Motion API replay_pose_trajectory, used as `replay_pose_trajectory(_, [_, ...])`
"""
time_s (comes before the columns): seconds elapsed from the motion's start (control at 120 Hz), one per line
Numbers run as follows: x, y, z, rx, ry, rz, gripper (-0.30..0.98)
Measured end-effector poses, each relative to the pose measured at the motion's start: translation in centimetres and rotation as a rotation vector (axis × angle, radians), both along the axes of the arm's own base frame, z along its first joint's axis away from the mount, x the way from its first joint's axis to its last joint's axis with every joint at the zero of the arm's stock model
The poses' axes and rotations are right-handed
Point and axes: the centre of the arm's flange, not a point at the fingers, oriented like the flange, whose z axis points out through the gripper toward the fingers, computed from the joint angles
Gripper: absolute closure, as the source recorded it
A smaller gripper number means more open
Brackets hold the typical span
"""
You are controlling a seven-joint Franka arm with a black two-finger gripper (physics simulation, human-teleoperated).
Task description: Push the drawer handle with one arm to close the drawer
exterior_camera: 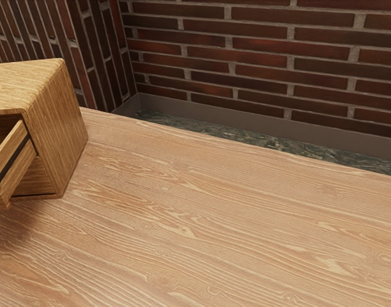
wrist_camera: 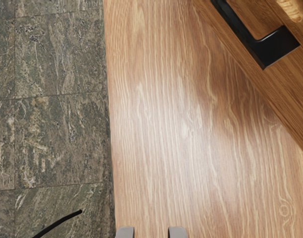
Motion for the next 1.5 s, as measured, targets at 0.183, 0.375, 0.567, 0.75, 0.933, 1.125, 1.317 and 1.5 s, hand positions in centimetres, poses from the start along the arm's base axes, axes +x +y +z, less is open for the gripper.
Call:
replay_pose_trajectory(0.183, [-0.7,2.1,-1.0,0.046,0.053,-0.181,0.76])
replay_pose_trajectory(0.375, [-2.3,5.2,-4.0,0.063,0.103,-0.359,0.78])
replay_pose_trajectory(0.567, [-0.7,7.2,-7.3,0.099,0.148,-0.544,0.78])
replay_pose_trajectory(0.75, [0.3,8.3,-9.6,0.131,0.128,-0.678,0.78])
replay_pose_trajectory(0.933, [1.6,9.6,-10.5,0.164,0.134,-0.767,0.78])
replay_pose_trajectory(1.125, [2.2,10.7,-11.4,0.178,0.128,-0.824,0.79])
replay_pose_trajectory(1.317, [3.2,11.5,-12.1,0.193,0.124,-0.874,0.79])
replay_pose_trajectory(1.5, [4.1,11.9,-12.7,0.21,0.124,-0.914,0.79])
